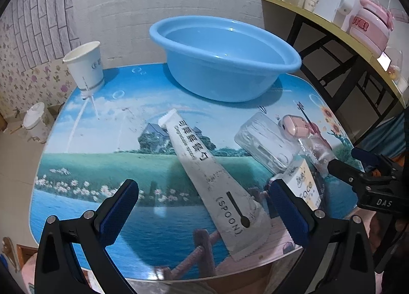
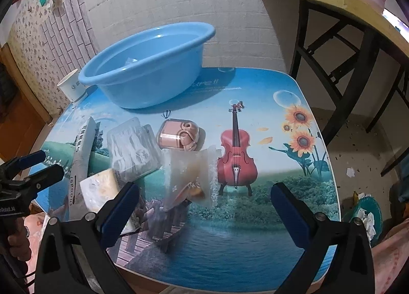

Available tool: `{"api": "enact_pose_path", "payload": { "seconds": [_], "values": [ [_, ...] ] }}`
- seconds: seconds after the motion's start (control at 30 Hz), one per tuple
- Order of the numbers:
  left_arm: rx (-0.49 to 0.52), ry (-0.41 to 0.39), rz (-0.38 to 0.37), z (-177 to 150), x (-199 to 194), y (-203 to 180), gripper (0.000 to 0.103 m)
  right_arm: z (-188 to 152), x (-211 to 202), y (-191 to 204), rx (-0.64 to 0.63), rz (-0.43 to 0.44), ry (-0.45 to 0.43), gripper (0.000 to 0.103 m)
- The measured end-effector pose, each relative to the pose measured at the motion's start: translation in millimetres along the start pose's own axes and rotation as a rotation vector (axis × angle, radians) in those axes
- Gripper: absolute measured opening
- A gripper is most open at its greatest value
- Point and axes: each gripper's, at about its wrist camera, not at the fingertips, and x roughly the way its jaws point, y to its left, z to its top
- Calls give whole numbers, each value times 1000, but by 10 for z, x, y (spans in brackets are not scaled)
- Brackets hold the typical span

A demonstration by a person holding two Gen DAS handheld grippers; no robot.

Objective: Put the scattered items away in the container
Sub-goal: 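Grasp the white SPOON packet with the left gripper while the right grasps the snack bag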

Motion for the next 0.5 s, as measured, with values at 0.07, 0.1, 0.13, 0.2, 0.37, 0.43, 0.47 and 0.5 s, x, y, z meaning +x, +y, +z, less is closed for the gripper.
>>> {"api": "enact_pose_path", "payload": {
  "seconds": [0.07, 0.1, 0.13, 0.2, 0.37, 0.43, 0.47, 0.5],
  "values": [
    [9, 5, 5, -12, 29, -22, 103, 1, 3, -11, 2, 0, -2, 103],
    [11, 10, 11, -16, 53, -28, 103, -1, 3, -17, 4, 1, -4, 103],
    [10, 16, 16, -20, 75, -25, 103, -1, 6, -23, 5, 2, -5, 103],
    [1, 25, 28, -15, 124, -1, 103, -4, 27, -39, 5, -1, -2, 103],
    [-27, 33, 61, 29, 238, 75, 103, -21, 93, -76, 12, -12, 13, 103],
    [-25, 40, 75, 43, 295, 72, 103, -20, 129, -77, 18, -9, 19, 103],
    [-22, 45, 82, 44, 328, 69, 103, -18, 150, -67, 19, -9, 23, 103],
    [-21, 53, 88, 42, 366, 70, 103, -9, 176, -56, 18, -11, 25, 103]
  ]
}}
